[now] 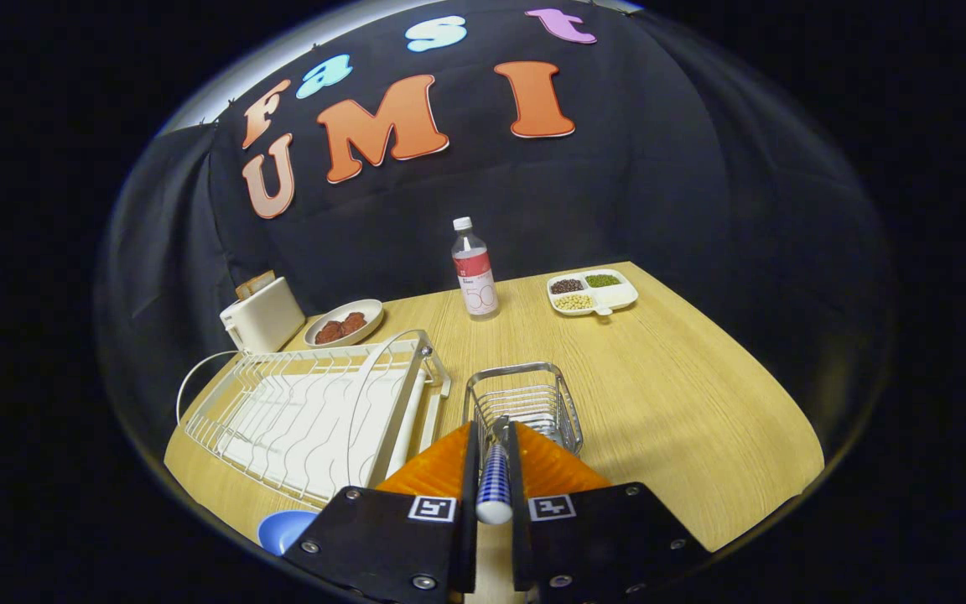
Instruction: Take the plate from the dish rack, then take the spoon from the basket and place it into the plate.
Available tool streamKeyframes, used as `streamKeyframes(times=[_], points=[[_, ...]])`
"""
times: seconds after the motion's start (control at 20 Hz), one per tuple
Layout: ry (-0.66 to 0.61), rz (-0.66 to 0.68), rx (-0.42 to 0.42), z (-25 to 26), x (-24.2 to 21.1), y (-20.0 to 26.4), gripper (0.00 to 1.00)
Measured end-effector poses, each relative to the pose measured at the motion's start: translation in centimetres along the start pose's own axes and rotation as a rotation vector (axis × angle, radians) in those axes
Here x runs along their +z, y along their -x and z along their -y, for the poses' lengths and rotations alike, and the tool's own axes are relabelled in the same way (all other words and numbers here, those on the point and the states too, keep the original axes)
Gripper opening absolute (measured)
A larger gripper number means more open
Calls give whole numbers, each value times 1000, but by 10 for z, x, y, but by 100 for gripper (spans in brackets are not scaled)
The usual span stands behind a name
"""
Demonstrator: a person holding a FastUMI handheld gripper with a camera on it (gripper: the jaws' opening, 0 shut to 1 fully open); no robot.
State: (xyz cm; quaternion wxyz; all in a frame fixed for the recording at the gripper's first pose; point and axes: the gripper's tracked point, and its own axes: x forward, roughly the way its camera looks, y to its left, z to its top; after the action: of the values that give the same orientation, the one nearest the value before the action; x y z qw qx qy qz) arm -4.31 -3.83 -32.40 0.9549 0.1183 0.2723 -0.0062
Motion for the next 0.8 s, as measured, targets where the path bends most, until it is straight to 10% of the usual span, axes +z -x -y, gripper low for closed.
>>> streamKeyframes(times=[0.8], points=[[84, 161, 123, -46, 94, 111, 15]])
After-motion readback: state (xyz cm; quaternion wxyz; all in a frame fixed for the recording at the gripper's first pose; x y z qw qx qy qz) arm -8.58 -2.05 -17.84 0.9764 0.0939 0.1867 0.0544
